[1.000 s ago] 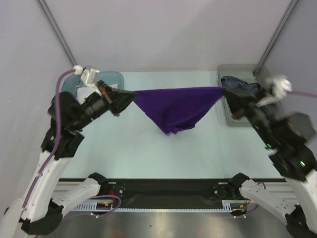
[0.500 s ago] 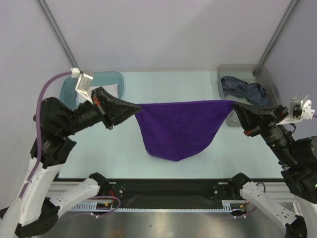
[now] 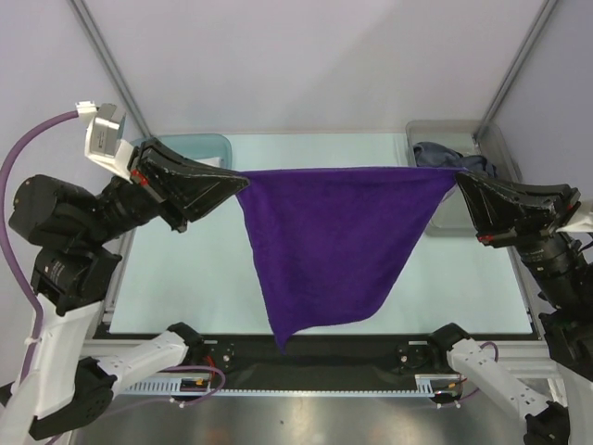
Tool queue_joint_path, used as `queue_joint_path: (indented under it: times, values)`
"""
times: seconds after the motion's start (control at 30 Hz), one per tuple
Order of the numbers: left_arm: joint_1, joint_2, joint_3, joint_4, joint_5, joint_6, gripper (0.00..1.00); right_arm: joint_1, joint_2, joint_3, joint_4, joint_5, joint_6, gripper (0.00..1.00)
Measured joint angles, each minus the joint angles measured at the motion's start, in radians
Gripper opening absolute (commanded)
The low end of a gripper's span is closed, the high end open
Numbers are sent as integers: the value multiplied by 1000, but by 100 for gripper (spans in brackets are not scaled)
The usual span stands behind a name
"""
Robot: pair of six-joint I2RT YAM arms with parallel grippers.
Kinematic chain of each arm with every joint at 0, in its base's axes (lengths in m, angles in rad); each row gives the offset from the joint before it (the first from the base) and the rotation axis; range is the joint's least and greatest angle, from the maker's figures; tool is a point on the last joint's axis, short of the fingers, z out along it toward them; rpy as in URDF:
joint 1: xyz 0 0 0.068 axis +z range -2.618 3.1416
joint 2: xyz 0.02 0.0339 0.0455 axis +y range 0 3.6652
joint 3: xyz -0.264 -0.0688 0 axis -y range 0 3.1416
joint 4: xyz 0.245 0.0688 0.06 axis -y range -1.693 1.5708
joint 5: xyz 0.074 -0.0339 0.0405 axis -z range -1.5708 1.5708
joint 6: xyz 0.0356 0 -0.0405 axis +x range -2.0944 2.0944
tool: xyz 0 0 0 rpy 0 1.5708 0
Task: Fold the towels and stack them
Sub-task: Flatten out the crumpled towel, then fold the towel
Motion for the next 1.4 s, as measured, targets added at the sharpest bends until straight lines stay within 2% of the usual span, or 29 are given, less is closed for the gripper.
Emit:
queue_joint_path:
  times: [0.17,0.27,0.4,0.57,0.67,0.8,0.9,1.0,1.17,1.4]
  values:
    - [0,43,-14,-27,-82,74,0,-24,16,-61,69,44,-27,0]
    - [11,113,-36,-48,-149,129,0,-28,92,-125,147,105,-68,0]
    - [105,264,-68,-49,-185,175,0,-58,325,-171,257,148,-117,0]
    - [290,576,-64,28,-199,200,0,-164,723,-145,408,82,-122,0]
    - [364,785,9,60,-175,208,0,-218,942,-107,464,17,-107,0]
    - [428,1062,196,68,-113,236,0,-264,1151,-20,536,-63,-91,0]
    - [449,1204,332,54,-79,268,0,-287,1263,51,602,-117,-81,0]
    - [452,1264,404,51,-55,296,0,-306,1335,95,664,-167,-70,0]
    - [448,1269,409,58,-27,344,0,-321,1376,101,727,-227,-56,0]
    - [445,1201,260,34,-31,431,0,-336,1326,-64,780,-259,-45,0]
